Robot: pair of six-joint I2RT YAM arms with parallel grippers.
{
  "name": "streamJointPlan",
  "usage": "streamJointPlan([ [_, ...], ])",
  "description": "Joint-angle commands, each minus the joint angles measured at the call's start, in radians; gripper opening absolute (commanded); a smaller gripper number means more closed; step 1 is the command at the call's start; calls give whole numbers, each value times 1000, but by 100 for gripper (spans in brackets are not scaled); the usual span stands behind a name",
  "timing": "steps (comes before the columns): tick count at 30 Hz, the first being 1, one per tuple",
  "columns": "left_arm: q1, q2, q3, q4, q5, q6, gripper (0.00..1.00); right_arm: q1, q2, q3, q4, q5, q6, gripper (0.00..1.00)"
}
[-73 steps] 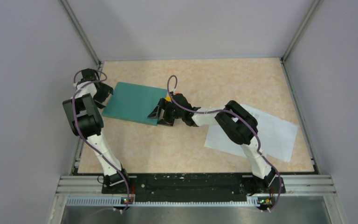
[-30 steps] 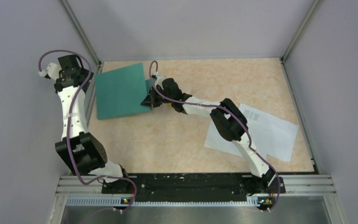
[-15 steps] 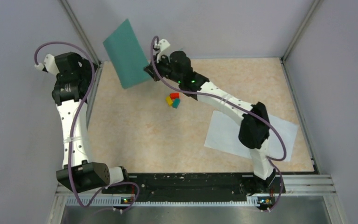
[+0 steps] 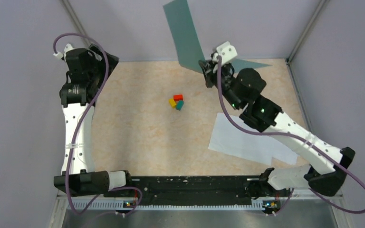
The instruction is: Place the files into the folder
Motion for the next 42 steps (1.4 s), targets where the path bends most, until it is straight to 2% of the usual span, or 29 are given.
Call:
streamJointPlan([
  [1, -81, 2, 60, 53, 136, -18, 94, 131, -128, -178, -47, 276, -127, 0],
  [8, -167, -42, -17, 61, 261, -54, 95, 504, -222, -427, 41, 720, -276, 0],
  [13, -189, -105, -129, 56, 331, -74, 95, 668, -208, -500, -5, 844, -230, 0],
  [17, -202, -160, -212, 6, 345, -53, 95, 742, -155, -492, -131, 846, -107, 0],
  [22, -203, -230, -320, -80, 312, -2, 95, 795, -83, -490, -207, 808, -17, 0],
  [34, -202, -363, -587, -128, 372, -57, 93, 837, 21, -476, -223, 720, 66, 0],
  [42, -202, -388, -622, -145, 374, -84, 90, 842, 53, -499, -222, 670, 130, 0],
])
